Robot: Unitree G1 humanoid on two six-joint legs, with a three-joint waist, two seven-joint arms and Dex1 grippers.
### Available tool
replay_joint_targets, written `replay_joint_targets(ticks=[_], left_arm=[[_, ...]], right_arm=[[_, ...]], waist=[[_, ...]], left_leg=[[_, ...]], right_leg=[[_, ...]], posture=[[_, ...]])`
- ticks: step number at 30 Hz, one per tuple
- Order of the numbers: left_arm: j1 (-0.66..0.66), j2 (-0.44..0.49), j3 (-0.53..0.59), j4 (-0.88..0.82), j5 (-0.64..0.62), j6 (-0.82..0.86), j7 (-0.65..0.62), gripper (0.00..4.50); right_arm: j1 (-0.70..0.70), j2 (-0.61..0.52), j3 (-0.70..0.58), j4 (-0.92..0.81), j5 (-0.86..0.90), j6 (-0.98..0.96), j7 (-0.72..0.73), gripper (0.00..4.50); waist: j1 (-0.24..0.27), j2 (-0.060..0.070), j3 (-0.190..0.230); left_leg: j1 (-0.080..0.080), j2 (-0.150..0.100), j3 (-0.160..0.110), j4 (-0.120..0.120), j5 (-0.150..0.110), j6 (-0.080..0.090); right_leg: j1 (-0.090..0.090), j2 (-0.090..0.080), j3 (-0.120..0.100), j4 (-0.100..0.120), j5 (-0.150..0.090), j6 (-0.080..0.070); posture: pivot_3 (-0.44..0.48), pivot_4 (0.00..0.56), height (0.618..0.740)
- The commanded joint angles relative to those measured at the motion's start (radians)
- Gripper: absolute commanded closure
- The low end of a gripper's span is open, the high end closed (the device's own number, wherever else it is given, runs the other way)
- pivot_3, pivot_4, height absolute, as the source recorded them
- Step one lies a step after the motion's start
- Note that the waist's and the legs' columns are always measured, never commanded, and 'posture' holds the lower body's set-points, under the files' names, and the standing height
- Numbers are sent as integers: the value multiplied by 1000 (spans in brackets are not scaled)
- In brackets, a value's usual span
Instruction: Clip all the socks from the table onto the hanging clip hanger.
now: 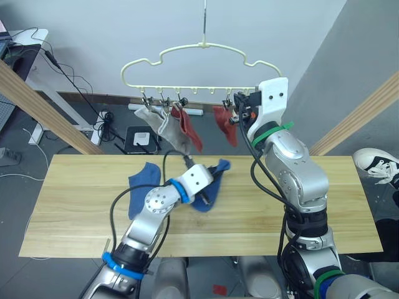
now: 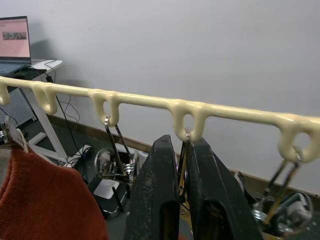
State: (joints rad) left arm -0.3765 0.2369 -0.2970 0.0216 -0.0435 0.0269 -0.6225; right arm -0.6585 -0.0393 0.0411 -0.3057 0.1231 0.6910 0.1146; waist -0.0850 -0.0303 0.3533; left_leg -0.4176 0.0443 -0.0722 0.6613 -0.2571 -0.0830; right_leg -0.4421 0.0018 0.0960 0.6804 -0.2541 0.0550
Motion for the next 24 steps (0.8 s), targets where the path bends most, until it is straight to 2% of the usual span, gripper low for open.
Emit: replay_joint_targets(ticks=[1,5,9,16,24], left_arm=[[-88,-77,0,113,21,-51,53,4478],[-200,-155,25,267,75,-107,170,4478],[-257,-196,42,341,106,-157,248,4478],[-248,-194,32,322,154,-254,288,4478],[-232,-178,54,304,175,-261,320,4478]], right_arm=[[-10,1,0,-33,8,-3,-1,4500],[-9,0,0,-38,6,0,-2,4500],[-7,0,1,-42,5,3,-4,4500],[-2,-1,3,-46,5,1,-5,4500],[0,-7,5,-45,3,-3,-3,4500]], waist=[[-2,0,0],[-4,0,0],[-4,0,0],[-4,0,0],[-4,0,0]], left_leg=[[0,0,0,0,0,0],[0,0,0,0,0,0],[0,0,0,0,0,0],[0,0,0,0,0,0],[0,0,0,0,0,0]], right_leg=[[0,0,0,0,0,0],[0,0,0,0,0,0],[0,0,0,0,0,0],[0,0,0,0,0,0],[0,0,0,0,0,0]], posture=[[-126,319,740],[-139,318,740],[-144,316,740],[-142,314,740],[-137,314,740]])
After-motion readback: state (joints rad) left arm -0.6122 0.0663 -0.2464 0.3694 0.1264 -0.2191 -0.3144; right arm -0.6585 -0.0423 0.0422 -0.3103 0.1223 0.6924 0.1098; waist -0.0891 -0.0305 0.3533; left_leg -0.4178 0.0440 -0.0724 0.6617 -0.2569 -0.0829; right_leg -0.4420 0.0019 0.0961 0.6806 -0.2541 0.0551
